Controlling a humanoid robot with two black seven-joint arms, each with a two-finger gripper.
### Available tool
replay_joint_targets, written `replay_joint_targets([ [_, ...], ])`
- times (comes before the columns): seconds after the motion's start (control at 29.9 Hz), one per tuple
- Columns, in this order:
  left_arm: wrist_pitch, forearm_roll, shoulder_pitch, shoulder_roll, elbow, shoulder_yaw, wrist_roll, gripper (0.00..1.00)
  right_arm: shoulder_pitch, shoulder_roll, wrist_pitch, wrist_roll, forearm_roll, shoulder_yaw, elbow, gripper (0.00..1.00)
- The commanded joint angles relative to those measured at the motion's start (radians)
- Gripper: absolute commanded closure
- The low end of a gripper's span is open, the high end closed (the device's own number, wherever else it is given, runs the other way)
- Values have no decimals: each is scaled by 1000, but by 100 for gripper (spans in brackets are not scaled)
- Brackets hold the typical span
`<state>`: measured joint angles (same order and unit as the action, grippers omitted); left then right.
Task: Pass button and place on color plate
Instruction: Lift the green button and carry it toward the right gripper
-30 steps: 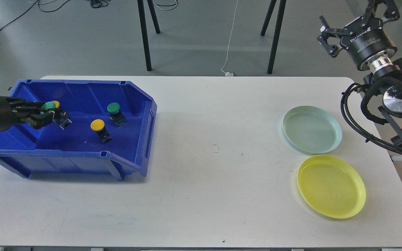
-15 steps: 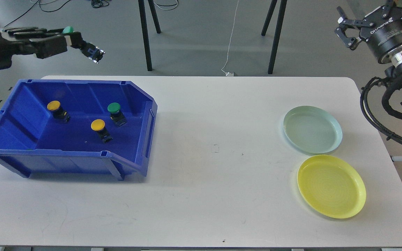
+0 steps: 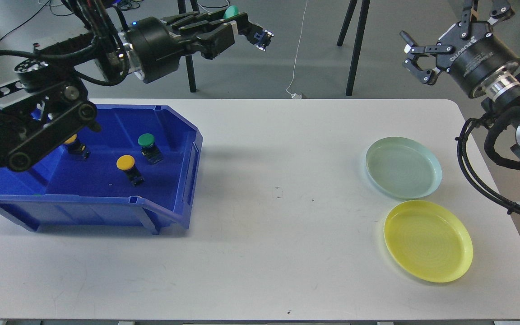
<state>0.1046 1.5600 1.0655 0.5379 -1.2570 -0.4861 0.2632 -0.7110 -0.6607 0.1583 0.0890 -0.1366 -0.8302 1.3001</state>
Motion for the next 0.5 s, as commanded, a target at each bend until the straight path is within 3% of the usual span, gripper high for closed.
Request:
replay_joint_targets([
  [0.0, -42, 5, -4, -122, 57, 1, 1, 68, 13, 15, 0, 0, 11, 60, 31, 2],
  [0.27, -97, 3, -13, -252, 145, 3, 7, 68, 13, 137, -8, 2, 133, 114, 34, 7],
  [0.47, -95, 9, -52, -265, 156, 7, 7, 68, 8, 190, -10, 15, 156, 111, 34, 11],
])
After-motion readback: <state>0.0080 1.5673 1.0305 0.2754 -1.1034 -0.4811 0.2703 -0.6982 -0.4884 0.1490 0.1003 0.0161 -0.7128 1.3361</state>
